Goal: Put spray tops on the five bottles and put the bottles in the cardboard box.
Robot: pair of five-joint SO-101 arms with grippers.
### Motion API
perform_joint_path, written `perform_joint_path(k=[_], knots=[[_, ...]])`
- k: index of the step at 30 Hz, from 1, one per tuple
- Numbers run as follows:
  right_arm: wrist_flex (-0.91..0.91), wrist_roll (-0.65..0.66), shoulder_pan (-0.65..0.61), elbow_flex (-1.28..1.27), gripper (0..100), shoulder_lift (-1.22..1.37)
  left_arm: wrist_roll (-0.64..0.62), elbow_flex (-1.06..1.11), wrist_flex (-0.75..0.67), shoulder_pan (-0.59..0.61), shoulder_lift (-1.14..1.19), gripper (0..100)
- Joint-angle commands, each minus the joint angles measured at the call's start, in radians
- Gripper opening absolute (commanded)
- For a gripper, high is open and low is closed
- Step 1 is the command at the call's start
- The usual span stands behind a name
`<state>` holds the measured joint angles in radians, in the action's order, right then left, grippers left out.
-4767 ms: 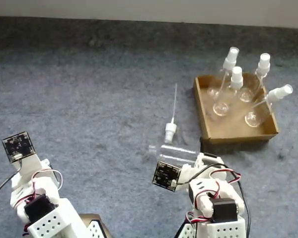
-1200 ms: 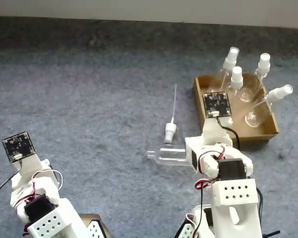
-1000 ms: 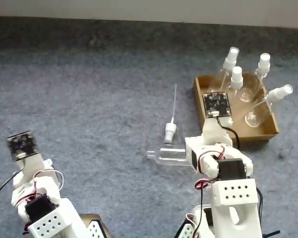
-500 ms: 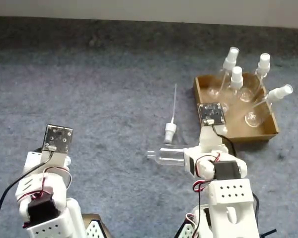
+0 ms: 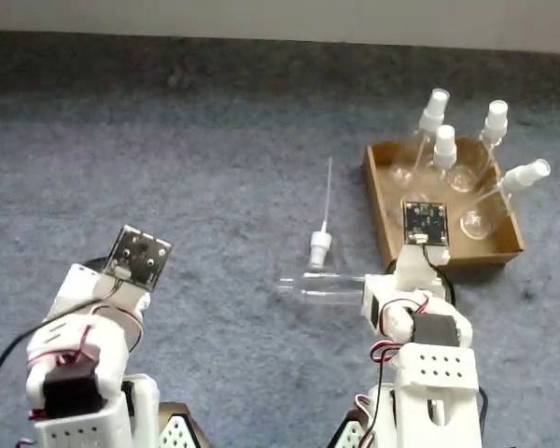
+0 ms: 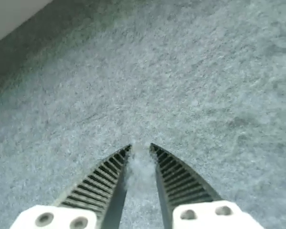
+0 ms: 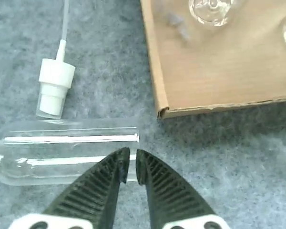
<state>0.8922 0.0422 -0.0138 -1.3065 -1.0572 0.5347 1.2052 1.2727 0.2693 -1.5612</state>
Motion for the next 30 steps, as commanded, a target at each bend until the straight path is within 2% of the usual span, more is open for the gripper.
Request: perform_joint_path(k=[1, 6, 12, 18, 23, 30], knots=[[-0.019, -0.008, 0.012, 0.004, 0.5, 0.008, 0.005, -0.186, 0.002, -0.127, 0.288, 1], [-0.019, -0.008, 0.012, 0.002, 0.5, 0.008, -0.017, -0.355, 0.003, -0.269, 0.552, 1], [-0.019, -0.008, 0.012, 0.002, 0.5, 0.008, -0.239, -0.582, 0.003, -0.44, 0.849, 1], [-0.019, -0.008, 0.01, 0.002, 0.5, 0.008, -0.353, -0.788, 0.003, -0.565, 1.162, 1], [-0.019, -0.008, 0.01, 0.002, 0.5, 0.008, -0.451, -0.954, 0.003, -0.622, 1.397, 1], [-0.019, -0.008, 0.01, 0.002, 0.5, 0.008, -0.73, -1.202, 0.003, -0.638, 1.649, 18]])
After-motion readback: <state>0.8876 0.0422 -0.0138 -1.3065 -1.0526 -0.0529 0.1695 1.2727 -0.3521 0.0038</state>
